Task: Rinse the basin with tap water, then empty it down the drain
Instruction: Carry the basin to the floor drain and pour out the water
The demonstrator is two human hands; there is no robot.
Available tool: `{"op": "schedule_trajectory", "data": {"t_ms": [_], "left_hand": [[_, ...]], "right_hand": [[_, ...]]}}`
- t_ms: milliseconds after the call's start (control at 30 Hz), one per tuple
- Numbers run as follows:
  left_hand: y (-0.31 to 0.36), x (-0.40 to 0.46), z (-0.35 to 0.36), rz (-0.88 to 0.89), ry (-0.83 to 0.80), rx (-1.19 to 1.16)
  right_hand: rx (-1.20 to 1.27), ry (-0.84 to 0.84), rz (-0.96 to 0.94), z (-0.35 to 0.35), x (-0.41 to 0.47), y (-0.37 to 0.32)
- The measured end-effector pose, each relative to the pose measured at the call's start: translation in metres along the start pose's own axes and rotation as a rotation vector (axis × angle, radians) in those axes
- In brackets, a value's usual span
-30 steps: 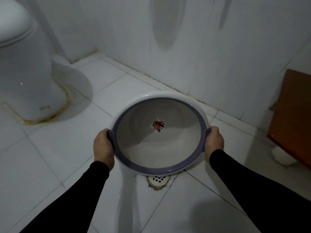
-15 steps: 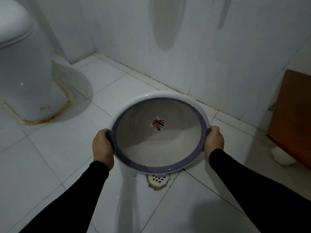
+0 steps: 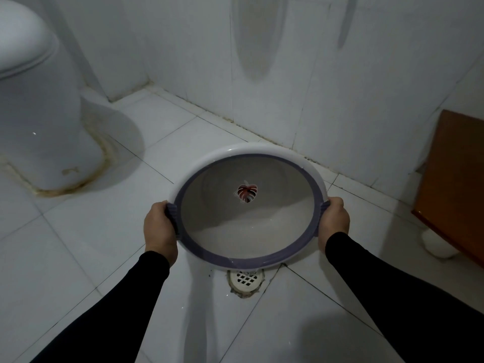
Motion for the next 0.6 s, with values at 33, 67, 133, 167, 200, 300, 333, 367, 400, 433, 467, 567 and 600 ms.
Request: {"op": "schedule_trajectory", "data": {"t_ms": [33,67,133,167,200,300,333,367,400,433,467,567,600], "left_hand": [[0.0002,0.0003,0.0001,-0.001,0.001,-0.002],[0.0007,0.0002,-0.0001,0.001,0.003,-0.001],[0.001,0.0004,-0.0002,0.005,-0.001,0.0],[0.0008,0.0002,0.0001,0.004,-0.007,-0.003],[0.0005,0.0001,0.0001,0.002,-0.009,-0.006],[0.0017,-0.0006,0.0001,0.007,-0.003,-0.015],[0.0024,-0.001,0.0008,0.011,-0.005,-0.014],[0.0029,-0.0013,0.0014,0.014,-0.007,-0.014],[0.0033,-0.0017,0.0016,0.016,-0.009,-0.014],[0.0035,-0.0018,0.0018,0.016,-0.011,-0.014],[0.0035,-0.0018,0.0016,0.016,-0.012,-0.013],[0.0046,-0.0026,0.0006,0.02,-0.003,-0.013],[0.005,-0.0029,0.0003,0.019,0.0,-0.01]], "right_hand": [[0.004,0.001,0.001,-0.0001,-0.0001,0.0],[0.002,0.002,-0.001,-0.0001,0.0,-0.0001],[-0.004,0.002,-0.002,-0.0004,-0.0002,-0.0002],[0.0,0.003,0.0,-0.0005,-0.0002,0.0],[0.004,0.004,0.004,-0.0008,0.0,0.0003],[0.001,0.012,0.001,-0.0021,0.0003,-0.0003],[-0.009,0.018,-0.005,-0.0029,0.0004,-0.0009],[-0.026,0.021,-0.013,-0.0034,0.0002,-0.0017],[-0.047,0.022,-0.021,-0.0036,0.0,-0.0025],[-0.069,0.024,-0.03,-0.0037,-0.0001,-0.0034],[-0.091,0.026,-0.039,-0.004,-0.0005,-0.0044],[-0.128,0.032,-0.053,-0.0049,-0.0008,-0.0064],[-0.148,0.034,-0.054,-0.0051,-0.0008,-0.0068]]}}
Point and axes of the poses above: each hand's wrist, its own x-axis towards the middle knuckle, its own z-axis out of the palm, y = z × x, the point moved 9 cm from there along x, towards the middle knuckle, and after that the axes turned 6 degrees about -y, right-handed, at the moved point
